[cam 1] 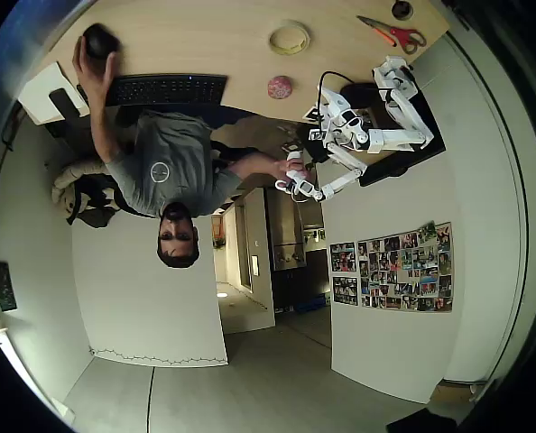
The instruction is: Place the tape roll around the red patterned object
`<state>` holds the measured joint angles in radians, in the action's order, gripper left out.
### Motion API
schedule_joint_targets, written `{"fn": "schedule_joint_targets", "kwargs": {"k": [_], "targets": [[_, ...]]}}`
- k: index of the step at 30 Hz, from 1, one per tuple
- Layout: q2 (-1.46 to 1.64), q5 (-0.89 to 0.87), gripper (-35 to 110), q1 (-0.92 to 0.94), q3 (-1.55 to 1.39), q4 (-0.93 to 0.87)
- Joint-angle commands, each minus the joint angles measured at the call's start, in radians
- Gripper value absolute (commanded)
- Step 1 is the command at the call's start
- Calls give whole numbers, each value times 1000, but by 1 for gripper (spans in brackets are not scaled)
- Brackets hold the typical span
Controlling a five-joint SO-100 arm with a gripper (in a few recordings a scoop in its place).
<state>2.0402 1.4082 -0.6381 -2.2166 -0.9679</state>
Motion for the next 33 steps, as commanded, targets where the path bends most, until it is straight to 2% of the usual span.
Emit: {"fn": "schedule_joint_targets", "kwargs": {"k": [1, 33], "targets": [[253, 72, 32, 81, -198, 38], [225, 61, 32, 100, -193, 54]]}}
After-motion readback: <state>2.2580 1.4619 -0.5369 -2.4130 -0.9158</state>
